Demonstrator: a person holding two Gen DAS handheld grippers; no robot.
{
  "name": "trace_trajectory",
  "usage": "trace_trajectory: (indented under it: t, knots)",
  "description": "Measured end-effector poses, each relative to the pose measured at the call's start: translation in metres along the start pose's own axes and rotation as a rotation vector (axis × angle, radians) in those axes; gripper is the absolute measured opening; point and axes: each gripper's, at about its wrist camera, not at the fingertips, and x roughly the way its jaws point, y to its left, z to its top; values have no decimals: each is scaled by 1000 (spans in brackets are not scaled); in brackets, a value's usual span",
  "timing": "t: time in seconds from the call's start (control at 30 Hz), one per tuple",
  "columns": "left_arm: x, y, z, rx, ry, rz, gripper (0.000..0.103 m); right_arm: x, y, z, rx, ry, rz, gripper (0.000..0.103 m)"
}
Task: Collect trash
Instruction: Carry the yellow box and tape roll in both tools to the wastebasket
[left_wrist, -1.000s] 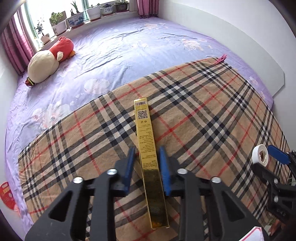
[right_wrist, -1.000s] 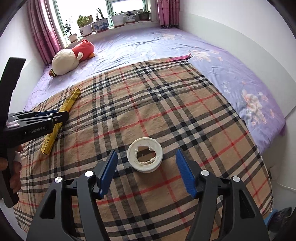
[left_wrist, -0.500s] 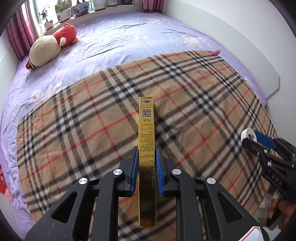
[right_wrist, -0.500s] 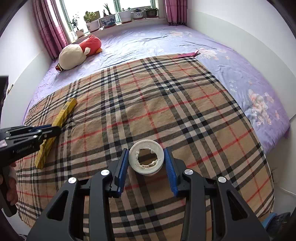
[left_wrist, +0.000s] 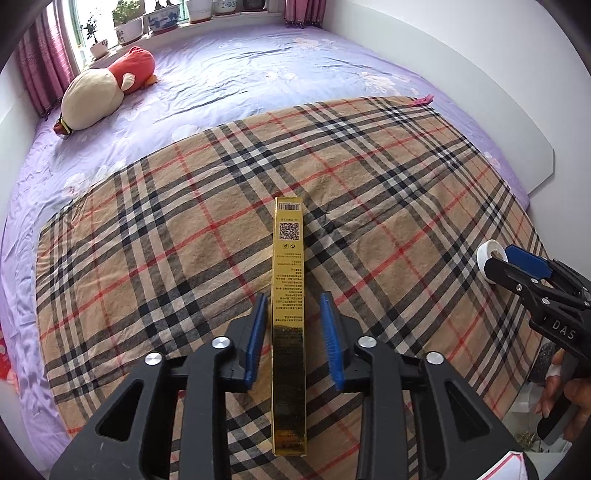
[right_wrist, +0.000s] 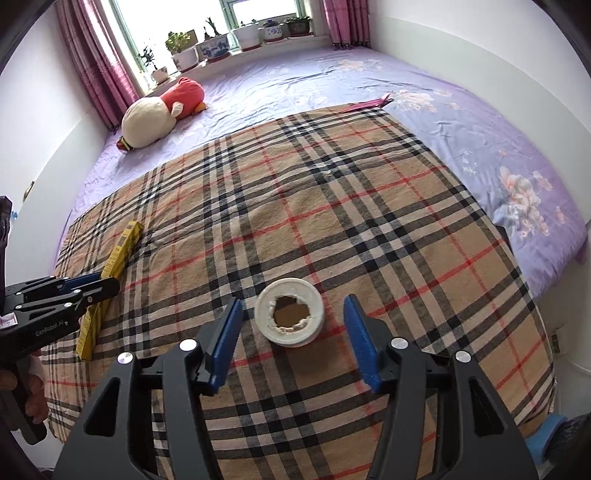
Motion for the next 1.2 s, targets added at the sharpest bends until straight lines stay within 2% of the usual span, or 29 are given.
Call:
trace_trajectory:
  t: [0.1,0.2,0.3,0.37,0.43,0.47,0.53,0.87,1.2]
  knots:
    - [3,-4,3,-4,-11,30,72,1,1,-1,-14,-3,-15,64]
    - [9,1,5,-33,-7,39,72,5,10,0,-64,-2,-31,66]
    - [11,-1,7,-14,-9,50,66,8,18,0,-109,-3,-77,65]
    - [11,-2,8,3,-12,61,57,8,20,0,-109,-8,-96,54]
    - [10,-1,9,8,-16,62,42,7,18,0,-97,-10,-95,42]
    - [9,1,9,8,-18,67,37,7,18,0,-94,-10,-96,40]
    - [7,4,8,12,-20,70,19,6,17,0,-93,-5,-91,40]
    - [-14,0,5,49,-31,23,18,-8,15,-2,-64,-11,-51,40]
    - [-29,-49,15,158,-31,-50,18,-41,-7,-11,-16,-44,-44,40]
